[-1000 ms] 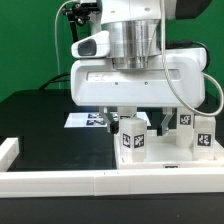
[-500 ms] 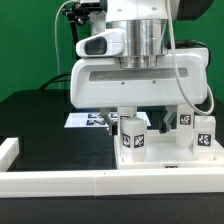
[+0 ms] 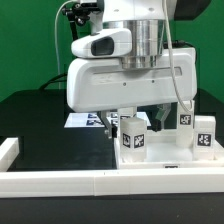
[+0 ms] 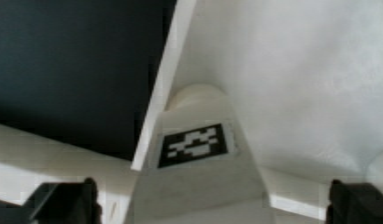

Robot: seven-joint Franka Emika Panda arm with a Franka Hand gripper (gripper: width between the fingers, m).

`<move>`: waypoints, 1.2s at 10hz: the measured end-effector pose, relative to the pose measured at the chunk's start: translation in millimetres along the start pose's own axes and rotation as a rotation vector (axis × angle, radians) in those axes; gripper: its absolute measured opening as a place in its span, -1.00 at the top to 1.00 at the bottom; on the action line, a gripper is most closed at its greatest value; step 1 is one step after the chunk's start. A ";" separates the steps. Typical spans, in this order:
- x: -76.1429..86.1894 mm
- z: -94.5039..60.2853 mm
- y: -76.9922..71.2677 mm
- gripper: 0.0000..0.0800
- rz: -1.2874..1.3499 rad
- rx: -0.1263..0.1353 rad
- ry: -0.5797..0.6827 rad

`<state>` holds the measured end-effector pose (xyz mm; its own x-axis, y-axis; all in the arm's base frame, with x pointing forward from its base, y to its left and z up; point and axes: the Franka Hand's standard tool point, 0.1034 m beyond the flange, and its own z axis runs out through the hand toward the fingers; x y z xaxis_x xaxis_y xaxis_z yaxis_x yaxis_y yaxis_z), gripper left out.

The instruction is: Assemble square table

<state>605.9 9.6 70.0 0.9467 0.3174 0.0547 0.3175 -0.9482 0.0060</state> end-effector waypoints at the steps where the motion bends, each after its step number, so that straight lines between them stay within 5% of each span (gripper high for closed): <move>1: 0.0 0.0 0.0 -0.33 0.000 0.000 0.000; 2: 0.0 0.0 0.0 0.07 0.001 0.000 0.000; 3: 0.0 0.0 0.0 0.07 0.001 0.000 0.000; 4: 0.0 0.0 0.1 0.28 0.001 0.000 0.000; 8: -0.3 0.1 0.4 0.28 0.075 0.004 0.002; 12: -1.3 0.4 2.5 0.27 0.512 0.024 0.019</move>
Offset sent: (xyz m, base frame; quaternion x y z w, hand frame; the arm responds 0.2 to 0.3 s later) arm 0.0000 0.0000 0.0000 0.0000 0.0000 0.0000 1.0000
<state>605.5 6.8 69.6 0.9801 -0.1885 0.0626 -0.1857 -0.9814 -0.0489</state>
